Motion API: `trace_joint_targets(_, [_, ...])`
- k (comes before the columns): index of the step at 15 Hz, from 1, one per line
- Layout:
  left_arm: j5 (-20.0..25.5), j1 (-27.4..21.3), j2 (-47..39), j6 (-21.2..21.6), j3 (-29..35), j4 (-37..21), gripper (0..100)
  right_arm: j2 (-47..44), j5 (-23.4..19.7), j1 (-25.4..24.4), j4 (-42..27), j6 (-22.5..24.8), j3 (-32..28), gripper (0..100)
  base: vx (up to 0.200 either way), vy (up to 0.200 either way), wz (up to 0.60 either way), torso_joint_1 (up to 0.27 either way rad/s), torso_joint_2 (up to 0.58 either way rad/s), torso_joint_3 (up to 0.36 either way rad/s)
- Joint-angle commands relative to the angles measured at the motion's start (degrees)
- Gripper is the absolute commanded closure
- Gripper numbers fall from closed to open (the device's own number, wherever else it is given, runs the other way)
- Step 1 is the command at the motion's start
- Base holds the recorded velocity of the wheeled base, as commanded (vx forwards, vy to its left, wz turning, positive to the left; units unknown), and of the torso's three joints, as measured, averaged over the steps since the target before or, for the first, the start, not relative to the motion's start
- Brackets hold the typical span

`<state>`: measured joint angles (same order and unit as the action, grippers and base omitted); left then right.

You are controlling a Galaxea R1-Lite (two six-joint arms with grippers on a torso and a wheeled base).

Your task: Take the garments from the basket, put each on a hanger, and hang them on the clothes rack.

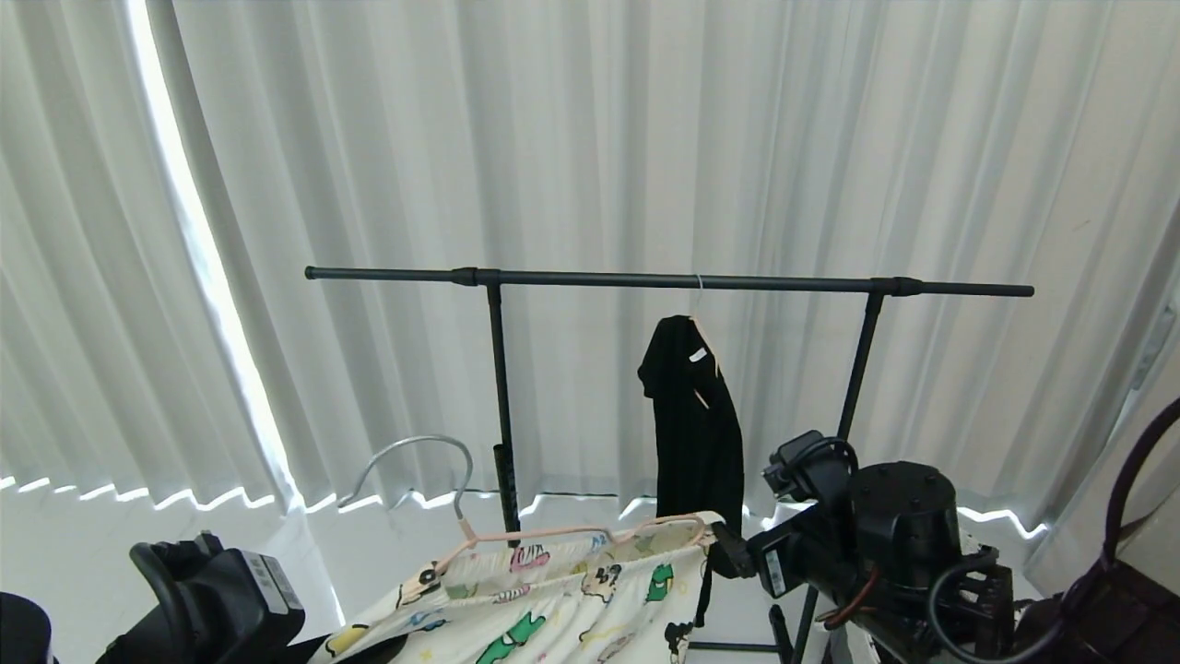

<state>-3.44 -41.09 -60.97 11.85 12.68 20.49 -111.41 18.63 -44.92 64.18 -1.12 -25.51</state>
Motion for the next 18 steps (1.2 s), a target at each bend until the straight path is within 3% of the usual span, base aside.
trace_joint_targets(1, [0.0, 0.0, -0.1, 0.3, -1.1, -0.1, 100, 3.6, -0.9, 1.2, 0.1, 1.2, -0.1, 0, 0.0, 0.0, 0.0, 0.0, 0.0, 0.0])
trace_joint_targets(7, [-1.2, 0.7, -6.3, -0.1, -0.8, -0.1, 100, 8.6, -2.3, 0.8, -1.5, 4.3, -0.1, 0, 0.0, 0.0, 0.0, 0.0, 0.0, 0.0])
trace_joint_targets(9, [-5.9, 3.3, -12.0, -2.0, 3.1, -0.1, 100, 13.1, -7.9, 0.0, -6.6, 6.4, -0.1, 0, 0.0, 0.0, 0.0, 0.0, 0.0, 0.0])
trace_joint_targets(12, [-6.8, 3.0, -16.0, -5.1, 7.7, 1.9, 100, 18.1, -14.3, -0.4, -13.1, 12.5, -0.4, 0, 0.0, 0.0, 0.0, 0.0, 0.0, 0.0])
trace_joint_targets(15, [-6.7, -0.8, -18.0, -5.2, 7.5, 9.0, 100, 18.9, -16.7, -1.9, -14.6, 15.4, -1.6, 0, 0.0, 0.0, 0.0, 0.0, 0.0, 0.0])
trace_joint_targets(18, [-6.6, -6.5, -18.8, -5.2, 7.4, 10.5, 100, 21.8, -22.5, -1.8, -21.4, 19.8, -3.4, 0, 0.0, 0.0, 0.0, 0.0, 0.0, 0.0])
